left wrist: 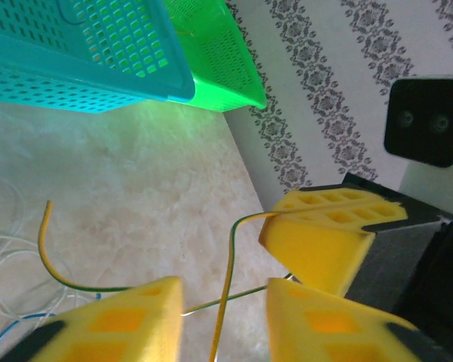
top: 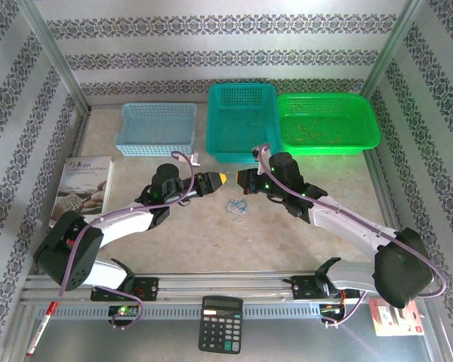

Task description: Untangle the cables

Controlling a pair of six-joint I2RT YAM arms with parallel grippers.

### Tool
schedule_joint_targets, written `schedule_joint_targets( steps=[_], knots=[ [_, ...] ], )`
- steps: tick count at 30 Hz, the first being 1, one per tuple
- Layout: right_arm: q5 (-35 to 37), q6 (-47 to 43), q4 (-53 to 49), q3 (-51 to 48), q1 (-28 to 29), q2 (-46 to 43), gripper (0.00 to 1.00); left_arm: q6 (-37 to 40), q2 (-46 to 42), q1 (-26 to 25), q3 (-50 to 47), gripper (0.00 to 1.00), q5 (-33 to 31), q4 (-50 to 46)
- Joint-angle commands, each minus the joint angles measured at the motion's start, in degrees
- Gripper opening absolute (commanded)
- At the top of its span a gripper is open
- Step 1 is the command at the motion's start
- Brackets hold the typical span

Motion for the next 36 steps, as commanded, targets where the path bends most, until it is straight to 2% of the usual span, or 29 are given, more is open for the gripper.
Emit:
schedule_joint_targets(
  steps=[1, 4, 7, 9, 18, 21, 25, 36],
  knots=[
    [-1.06, 0.82, 1.34, 0.92, -0.52, -0.34, 0.00, -0.51, 0.30, -0.84, 0.44, 0.17, 1.26, 4.63],
    [-0.92, 0.81, 1.42, 0.64, -0.66, -0.16, 0.00, -1.90, -0.55, -0.79, 1.37, 0.00, 1.31, 5.32],
    [-0.56, 1.06, 1.95, 0.09, -0.73, 0.10, 0.01, -3.24, -1.77, -0.97, 3.38, 0.00, 1.26, 4.56],
    [-0.10, 1.22, 2.44, -0.25, -0.75, 0.10, 0.08, -3.89, -2.52, -1.21, 5.05, 0.00, 1.58, 3.50],
    [1.76, 2.19, 5.19, -0.62, -1.31, 1.41, 0.18, -5.82, -4.06, -2.59, 11.10, 0.00, 2.90, 1.36],
    [2.04, 2.56, 6.21, -0.92, -1.76, 1.94, 0.14, -6.14, -4.26, -2.81, 12.00, 0.00, 2.95, 1.25],
    [2.19, 2.96, 6.97, -1.80, -2.37, 1.85, 0.00, -6.28, -4.98, -2.93, 12.43, 0.00, 2.35, 0.97],
    [3.24, 4.06, 8.07, -7.62, -6.29, 2.21, 0.00, -4.32, -9.51, -2.91, 13.37, 0.00, -1.83, -1.68]
  ],
)
